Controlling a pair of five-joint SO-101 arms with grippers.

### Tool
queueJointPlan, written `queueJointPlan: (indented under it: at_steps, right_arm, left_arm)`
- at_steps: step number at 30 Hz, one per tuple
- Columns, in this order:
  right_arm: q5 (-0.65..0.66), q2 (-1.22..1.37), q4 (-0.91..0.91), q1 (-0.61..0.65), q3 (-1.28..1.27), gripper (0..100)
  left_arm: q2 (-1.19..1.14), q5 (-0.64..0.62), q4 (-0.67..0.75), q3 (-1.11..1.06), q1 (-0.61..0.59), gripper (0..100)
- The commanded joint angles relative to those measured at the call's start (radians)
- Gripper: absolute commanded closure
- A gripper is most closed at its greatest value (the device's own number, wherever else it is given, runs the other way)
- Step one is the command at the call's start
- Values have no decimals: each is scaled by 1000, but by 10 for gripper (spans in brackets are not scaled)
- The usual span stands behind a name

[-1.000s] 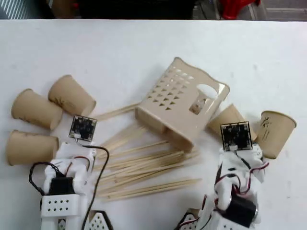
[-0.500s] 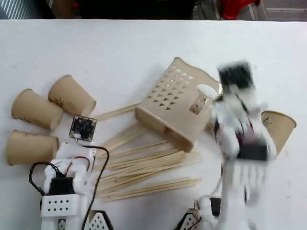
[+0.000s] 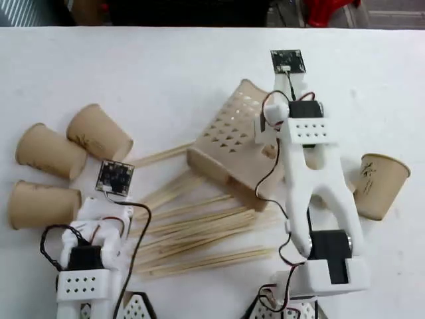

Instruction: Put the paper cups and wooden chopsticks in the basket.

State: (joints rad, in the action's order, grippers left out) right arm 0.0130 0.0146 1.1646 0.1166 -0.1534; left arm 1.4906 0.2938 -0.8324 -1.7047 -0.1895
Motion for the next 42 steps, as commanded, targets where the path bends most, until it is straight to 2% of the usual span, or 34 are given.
queueJointPlan:
  at_steps: [1, 5, 7, 17, 28, 34, 42]
  right_arm:
    - [-41, -2, -2, -53, 63, 840]
    - [-64, 4, -15, -84, 83, 761]
    - [-64, 5, -27, -82, 80, 755]
    - [-64, 5, -41, -77, 26, 755]
    - [-57, 13, -236, -77, -109, 759]
    - [-57, 124, -302, -77, -101, 852]
    - [-57, 185, -323, -76, -103, 817]
  left_arm:
    - [10, 5, -2, 5, 8, 954]
    - [10, 5, -2, 5, 8, 954]
    - [10, 5, -2, 5, 8, 954]
    - [10, 5, -2, 5, 8, 954]
    - [10, 5, -2, 5, 8, 954]
    - [10, 5, -2, 5, 8, 954]
    - [10, 5, -2, 5, 8, 954]
